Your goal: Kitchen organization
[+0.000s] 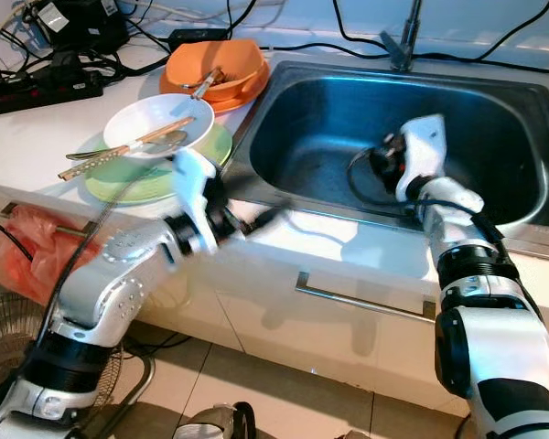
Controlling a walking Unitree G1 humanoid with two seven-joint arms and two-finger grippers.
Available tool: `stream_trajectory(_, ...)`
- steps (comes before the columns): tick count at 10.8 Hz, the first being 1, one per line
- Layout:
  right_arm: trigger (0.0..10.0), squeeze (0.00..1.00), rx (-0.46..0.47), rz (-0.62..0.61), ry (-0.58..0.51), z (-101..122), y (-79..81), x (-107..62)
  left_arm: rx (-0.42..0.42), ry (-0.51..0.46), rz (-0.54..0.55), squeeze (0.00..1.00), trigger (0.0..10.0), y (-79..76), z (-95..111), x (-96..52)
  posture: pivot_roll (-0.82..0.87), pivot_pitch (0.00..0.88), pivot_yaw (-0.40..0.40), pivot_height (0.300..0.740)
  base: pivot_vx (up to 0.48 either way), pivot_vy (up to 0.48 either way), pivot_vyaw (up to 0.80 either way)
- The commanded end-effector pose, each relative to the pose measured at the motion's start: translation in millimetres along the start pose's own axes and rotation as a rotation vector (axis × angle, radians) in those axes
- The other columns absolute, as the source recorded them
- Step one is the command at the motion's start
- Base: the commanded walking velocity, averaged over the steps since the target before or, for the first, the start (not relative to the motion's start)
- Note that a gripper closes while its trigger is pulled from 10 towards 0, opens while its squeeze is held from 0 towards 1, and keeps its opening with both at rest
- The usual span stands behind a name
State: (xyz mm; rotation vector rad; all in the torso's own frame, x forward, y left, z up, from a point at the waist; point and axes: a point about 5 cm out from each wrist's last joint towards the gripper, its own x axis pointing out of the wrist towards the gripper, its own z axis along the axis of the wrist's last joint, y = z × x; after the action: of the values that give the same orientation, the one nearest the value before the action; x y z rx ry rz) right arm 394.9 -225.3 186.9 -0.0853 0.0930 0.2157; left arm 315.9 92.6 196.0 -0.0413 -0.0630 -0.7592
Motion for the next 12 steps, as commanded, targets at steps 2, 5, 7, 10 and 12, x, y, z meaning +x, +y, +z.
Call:
stream_trajectory(2,10.0,1.0,0.026,-0.015,-0.137,27,-2.1,0.2,0.084,-0.089,0.103,1.0,10.0,11.5,15,0.8,0.09,0.108,0.098,0.74,0.0,0.0,0.0)
stream_trajectory(5,10.0,1.0,0.121,0.005,-0.169,22,8.7,-4.7,0.262,-0.243,0.316,1.0,10.0,16.1,25,-14.4,0.08,0.106,0.09,0.74,0.0,0.0,0.0)
stream_trajectory(7,10.0,0.94,0.195,0.017,-0.178,21,11.5,-10.0,0.371,-0.22,0.436,1.0,10.0,23.2,24,-28.3,0.09,0.1,0.087,0.74,0.0,0.0,0.0)
stream_trajectory(10,10.0,0.0,0.278,0.07,-0.182,16,27.7,-19.2,0.504,-0.218,0.494,1.0,10.0,28.8,23,-51.6,0.09,0.091,0.082,0.74,0.0,0.0,0.0)
stream_trajectory(12,10.0,0.0,0.297,0.075,-0.159,13,31.8,-25.9,0.623,-0.217,0.599,1.0,10.0,28.6,21,-67.5,0.09,0.088,0.078,0.74,0.0,0.0,0.0)
